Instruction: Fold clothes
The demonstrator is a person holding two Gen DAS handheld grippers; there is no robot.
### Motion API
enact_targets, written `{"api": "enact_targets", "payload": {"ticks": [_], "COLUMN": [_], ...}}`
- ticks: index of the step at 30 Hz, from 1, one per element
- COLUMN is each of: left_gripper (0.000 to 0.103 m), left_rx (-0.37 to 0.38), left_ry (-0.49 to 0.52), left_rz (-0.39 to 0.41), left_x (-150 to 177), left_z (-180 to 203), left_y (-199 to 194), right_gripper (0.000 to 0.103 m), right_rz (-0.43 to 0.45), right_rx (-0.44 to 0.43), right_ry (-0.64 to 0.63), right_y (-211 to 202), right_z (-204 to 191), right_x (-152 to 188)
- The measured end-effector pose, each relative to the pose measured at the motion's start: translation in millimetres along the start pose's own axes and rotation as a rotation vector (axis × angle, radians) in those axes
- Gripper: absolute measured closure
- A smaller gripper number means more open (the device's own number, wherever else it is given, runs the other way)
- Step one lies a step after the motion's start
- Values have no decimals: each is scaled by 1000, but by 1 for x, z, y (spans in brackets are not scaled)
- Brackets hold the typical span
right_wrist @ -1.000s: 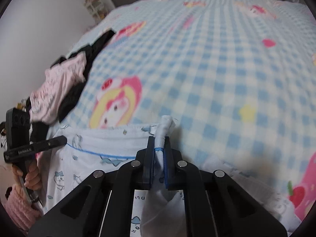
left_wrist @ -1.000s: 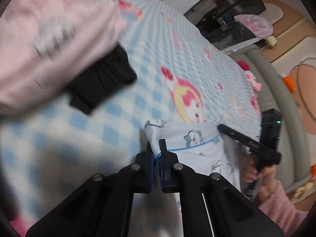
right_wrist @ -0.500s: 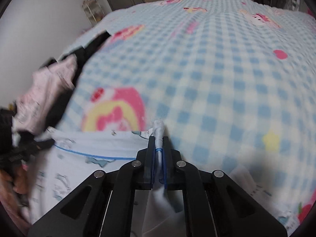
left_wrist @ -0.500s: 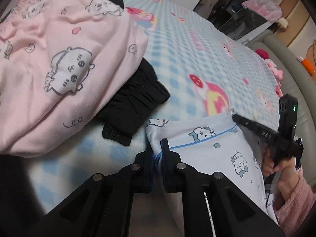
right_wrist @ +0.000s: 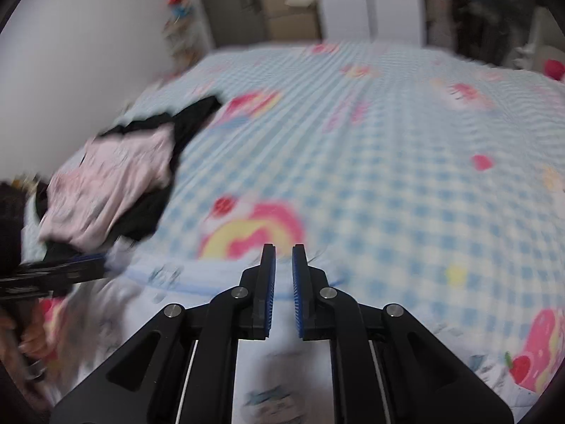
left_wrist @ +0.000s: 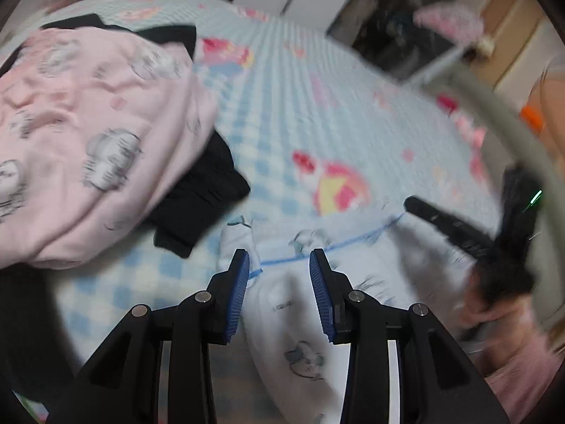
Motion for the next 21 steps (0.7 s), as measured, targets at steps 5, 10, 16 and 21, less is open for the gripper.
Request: {"api": "enact_targets", "payload": {"ticks": [5,10,16,21], "left_gripper": [62,62,62,62], "left_rx": [147,207,150,116], "left_ry": [29,137,244,341], "left_rz": [22,-63,-141,-188], "left_x": [17,53,69,60], "left_z": [29,86,154,218], "left_y": [-37,-36,14,57], "right_gripper": [94,76,76,75], "right_rz": [-31,6,-40,-91], "right_rx": [-5,73,279,316], "right_ry": [50,164,247,326], "right_y": [-35,-114,-173,-189], "right_z": [9,53,130,176], "right_x": [18,55,124,168]}}
Point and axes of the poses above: each gripper's, at about its wrist camera, not at the fingertips, and y roughly the way its jaws point, z to its right, x to its underside, the point moved 8 cm from there along y, roughly the way its jaws point, and after that the axes turned 10 degrees about -y, right-handed, at the moved point
